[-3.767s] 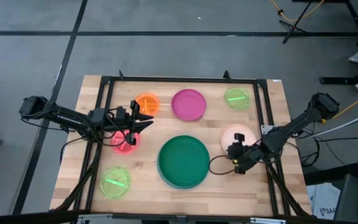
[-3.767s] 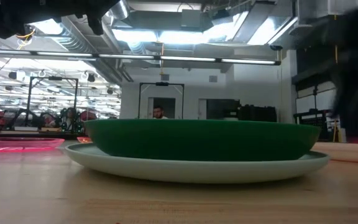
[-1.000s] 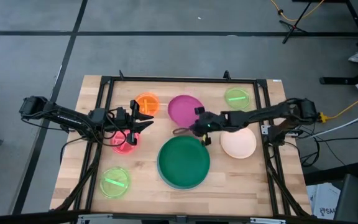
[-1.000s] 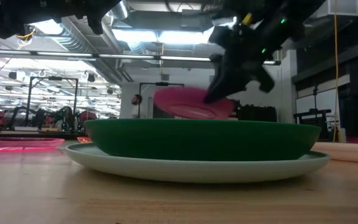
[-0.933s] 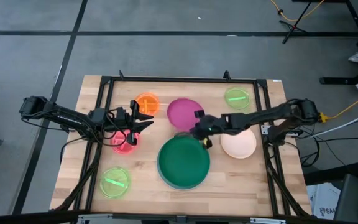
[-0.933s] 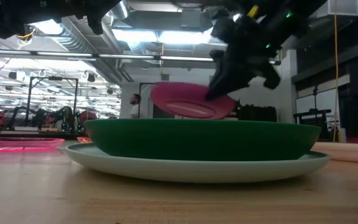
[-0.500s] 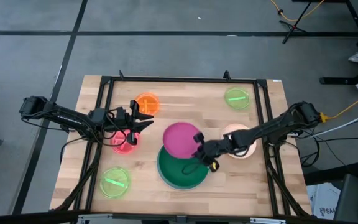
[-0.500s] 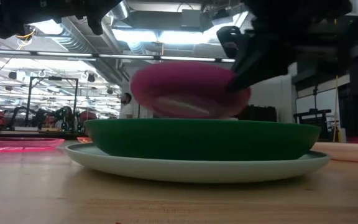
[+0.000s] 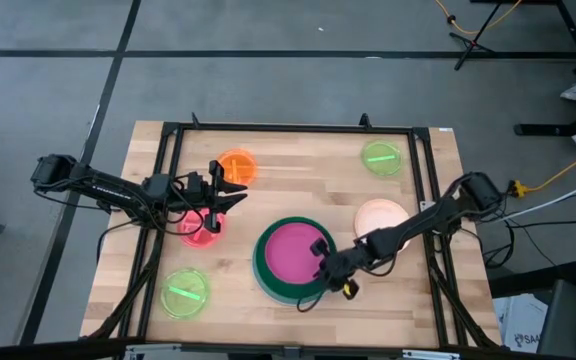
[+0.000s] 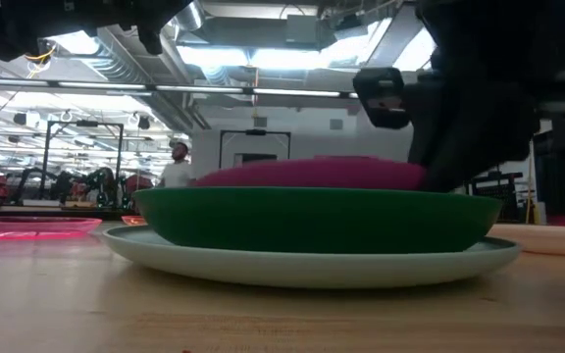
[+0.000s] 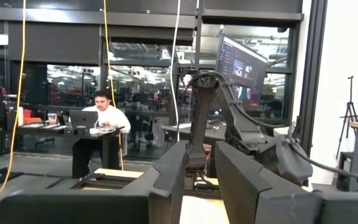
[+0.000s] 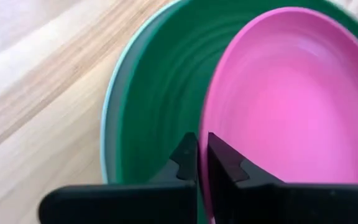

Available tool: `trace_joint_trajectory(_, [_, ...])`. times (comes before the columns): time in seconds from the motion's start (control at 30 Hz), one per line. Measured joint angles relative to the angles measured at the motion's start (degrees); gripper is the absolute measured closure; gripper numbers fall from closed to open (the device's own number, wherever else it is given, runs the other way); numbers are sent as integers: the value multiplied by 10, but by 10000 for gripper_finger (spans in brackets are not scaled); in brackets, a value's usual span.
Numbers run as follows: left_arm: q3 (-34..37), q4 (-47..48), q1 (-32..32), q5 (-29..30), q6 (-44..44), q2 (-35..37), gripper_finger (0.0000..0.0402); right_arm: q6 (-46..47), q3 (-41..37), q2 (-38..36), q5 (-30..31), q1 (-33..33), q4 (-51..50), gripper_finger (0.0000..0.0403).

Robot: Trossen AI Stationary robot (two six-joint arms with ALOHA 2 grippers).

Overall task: Stack plastic plates
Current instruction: Stack the pink plate on top of the green plate, then stack the light orange plate on top of the pink plate

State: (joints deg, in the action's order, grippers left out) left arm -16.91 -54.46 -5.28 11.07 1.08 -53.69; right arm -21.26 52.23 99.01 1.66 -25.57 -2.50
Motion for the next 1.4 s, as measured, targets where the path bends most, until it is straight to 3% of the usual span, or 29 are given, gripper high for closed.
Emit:
trace_joint_trajectory(0.33, [0,0,0,0,-2,0,319,31,0,15,18,1,13,381])
trace_joint_trajectory(0.67, [0,0,0,0,-2,0,319,43,12,9,3,0,7,294])
trace_joint_trajectory(0.97, [0,0,0,0,-1,0,319,163,134,-14,11,-21,-270,281])
trace_joint_trajectory(1.13, [0,0,0,0,1,0,319,240,145,-19,16,-53,-366,281])
trace_joint_trajectory(1.4, [0,0,0,0,3,0,319,361,120,-45,141,-114,-490,281])
